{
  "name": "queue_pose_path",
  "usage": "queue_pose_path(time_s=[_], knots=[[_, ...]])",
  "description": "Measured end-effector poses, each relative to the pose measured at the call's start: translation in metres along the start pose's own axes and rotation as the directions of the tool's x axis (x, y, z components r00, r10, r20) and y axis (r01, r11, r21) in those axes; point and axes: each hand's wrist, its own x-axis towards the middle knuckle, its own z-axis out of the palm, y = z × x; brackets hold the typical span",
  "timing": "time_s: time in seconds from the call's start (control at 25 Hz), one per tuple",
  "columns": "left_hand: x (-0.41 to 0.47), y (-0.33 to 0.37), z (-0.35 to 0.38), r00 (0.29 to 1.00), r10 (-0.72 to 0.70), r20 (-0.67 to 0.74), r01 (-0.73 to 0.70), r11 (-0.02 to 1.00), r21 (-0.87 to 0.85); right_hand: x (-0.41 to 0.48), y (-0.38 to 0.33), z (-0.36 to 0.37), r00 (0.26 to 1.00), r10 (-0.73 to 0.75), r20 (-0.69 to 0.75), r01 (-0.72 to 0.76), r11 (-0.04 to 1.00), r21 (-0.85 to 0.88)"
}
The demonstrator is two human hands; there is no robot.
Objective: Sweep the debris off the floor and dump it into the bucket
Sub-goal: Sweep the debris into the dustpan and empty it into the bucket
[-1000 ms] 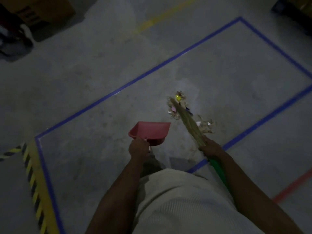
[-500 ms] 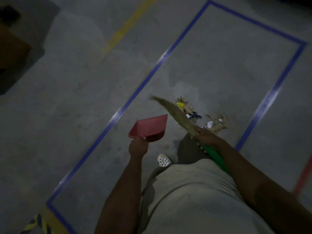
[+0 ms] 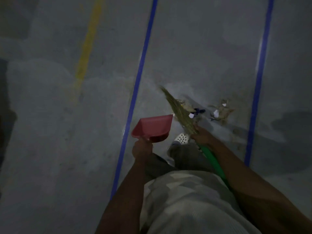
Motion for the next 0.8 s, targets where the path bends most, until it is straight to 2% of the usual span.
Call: queue_pose_path(time_s=[0.16, 0.24, 0.32, 0.4, 0.6, 0.64, 0.72, 0.8], knots=[[0.068, -0.011, -0.021, 0.999, -0.006, -0.037, 0.008, 0.998, 0.066, 0.042, -0.021, 0.054, 0.992, 0.089, -0.095, -0.067, 0.975, 0.213], [0.13, -0.023, -0.01, 0.998, 0.046, -0.047, -0.035, 0.975, 0.219, 0.095, -0.017, 0.096, 0.987, 0.135, -0.085, -0.101, 0.942, 0.32], [0.198, -0.036, 0.009, 0.99, 0.138, -0.022, -0.123, 0.936, 0.33, 0.153, -0.011, 0.144, 0.99, 0.122, -0.065, -0.083, 0.904, 0.42], [0.275, -0.05, 0.041, 0.973, 0.228, -0.014, -0.205, 0.899, 0.386, 0.216, 0.002, 0.196, 0.989, 0.116, -0.092, -0.065, 0.9, 0.431], [0.409, -0.074, 0.105, 0.943, 0.33, -0.03, -0.281, 0.844, 0.457, 0.311, 0.036, 0.283, 0.972, 0.181, -0.152, -0.066, 0.827, 0.559], [0.424, -0.076, 0.114, 0.937, 0.348, -0.027, -0.297, 0.836, 0.462, 0.323, 0.046, 0.283, 0.966, 0.209, -0.152, -0.066, 0.767, 0.638], [0.44, -0.08, 0.126, 0.928, 0.371, -0.013, -0.318, 0.813, 0.487, 0.333, 0.065, 0.275, 0.931, 0.34, -0.13, -0.076, 0.531, 0.844], [0.439, -0.081, 0.13, 0.921, 0.389, 0.015, -0.344, 0.796, 0.498, 0.307, 0.068, 0.279, 0.865, 0.495, -0.086, -0.098, 0.333, 0.938]])
